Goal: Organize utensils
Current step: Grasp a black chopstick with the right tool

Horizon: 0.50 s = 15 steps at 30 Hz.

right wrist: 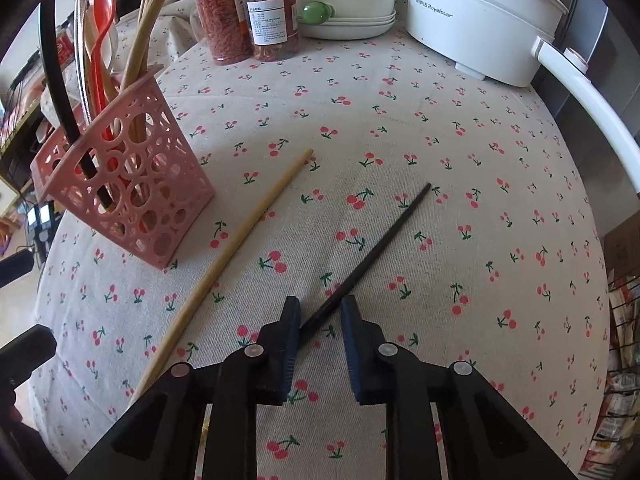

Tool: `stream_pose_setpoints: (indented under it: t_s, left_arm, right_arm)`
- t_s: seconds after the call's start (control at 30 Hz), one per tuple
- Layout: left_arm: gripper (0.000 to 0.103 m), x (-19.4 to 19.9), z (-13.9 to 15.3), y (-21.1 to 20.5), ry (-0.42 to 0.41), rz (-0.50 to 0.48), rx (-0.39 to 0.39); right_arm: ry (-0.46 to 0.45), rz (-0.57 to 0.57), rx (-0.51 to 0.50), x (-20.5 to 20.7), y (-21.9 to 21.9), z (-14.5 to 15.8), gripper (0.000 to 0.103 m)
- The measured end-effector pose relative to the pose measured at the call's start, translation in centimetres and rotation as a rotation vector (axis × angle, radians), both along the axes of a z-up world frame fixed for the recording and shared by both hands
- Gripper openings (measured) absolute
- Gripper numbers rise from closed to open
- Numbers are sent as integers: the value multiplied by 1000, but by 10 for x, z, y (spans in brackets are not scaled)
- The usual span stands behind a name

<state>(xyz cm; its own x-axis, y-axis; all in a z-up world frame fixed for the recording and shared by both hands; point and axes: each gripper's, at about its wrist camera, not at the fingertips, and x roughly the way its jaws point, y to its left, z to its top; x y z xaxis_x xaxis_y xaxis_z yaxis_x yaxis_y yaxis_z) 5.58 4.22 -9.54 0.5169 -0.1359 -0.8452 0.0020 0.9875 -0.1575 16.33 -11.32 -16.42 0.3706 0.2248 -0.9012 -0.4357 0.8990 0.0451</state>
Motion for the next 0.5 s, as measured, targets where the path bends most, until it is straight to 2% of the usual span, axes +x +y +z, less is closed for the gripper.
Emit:
stream_pose_setpoints:
  t_s: [0.1,0.3,0.4,0.5]
  left_arm:
    - [102,6,-6,-11,33,-22,-37]
    - [102,23,-18,-35,72,-24,-49]
    - [102,31,-26,-44,106,-14,-124]
    - [87,37,-34,-54,130,-13,-142]
  right_arm:
    - [48,-17,20,-2,-13,1,8]
    - [82,-72,31,-8,-44,1,7]
    - [92,-87,30,-13,-58,2,7]
    - [98,-102,24,-18,-72,2,7]
